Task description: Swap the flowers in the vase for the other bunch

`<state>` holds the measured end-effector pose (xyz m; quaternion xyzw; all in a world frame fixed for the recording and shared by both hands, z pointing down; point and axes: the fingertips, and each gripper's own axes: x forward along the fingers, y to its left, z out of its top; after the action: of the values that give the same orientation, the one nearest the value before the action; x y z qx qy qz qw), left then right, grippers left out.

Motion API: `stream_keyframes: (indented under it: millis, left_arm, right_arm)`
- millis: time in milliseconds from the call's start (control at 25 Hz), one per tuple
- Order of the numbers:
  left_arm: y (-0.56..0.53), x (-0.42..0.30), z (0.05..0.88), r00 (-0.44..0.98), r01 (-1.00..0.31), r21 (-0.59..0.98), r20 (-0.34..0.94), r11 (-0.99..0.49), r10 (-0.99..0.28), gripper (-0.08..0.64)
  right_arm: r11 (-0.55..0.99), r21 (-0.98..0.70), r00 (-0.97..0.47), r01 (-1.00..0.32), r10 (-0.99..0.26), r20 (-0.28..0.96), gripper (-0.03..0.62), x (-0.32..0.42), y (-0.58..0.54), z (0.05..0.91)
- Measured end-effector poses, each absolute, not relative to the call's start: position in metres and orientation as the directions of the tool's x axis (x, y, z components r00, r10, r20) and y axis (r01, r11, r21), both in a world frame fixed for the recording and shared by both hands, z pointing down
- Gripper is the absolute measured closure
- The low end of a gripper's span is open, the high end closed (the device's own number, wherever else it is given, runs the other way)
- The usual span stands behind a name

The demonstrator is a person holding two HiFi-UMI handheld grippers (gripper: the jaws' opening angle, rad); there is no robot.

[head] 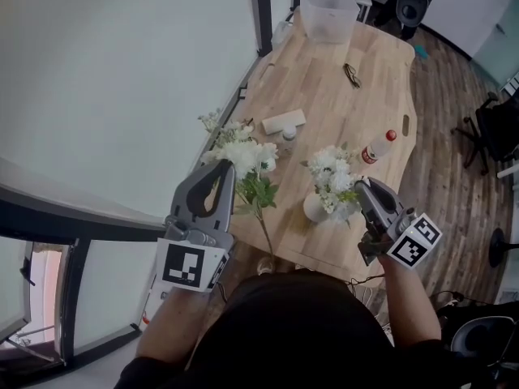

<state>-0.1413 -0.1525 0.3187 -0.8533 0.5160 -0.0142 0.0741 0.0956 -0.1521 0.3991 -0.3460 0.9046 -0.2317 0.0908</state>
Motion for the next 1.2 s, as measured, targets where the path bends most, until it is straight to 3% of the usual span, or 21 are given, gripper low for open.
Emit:
stream_keyframes:
  millis: [1200]
  left_arm:
    - [-0.164,-0.12,0.328,0.497,-0.864,-0.124,-0.042,-0.489,-0.867,0.538]
  right_arm:
    - [0.627,-0.436,-0.737,-0.645,-0.662,0.138,0.525,0.104,-0.134,0.463]
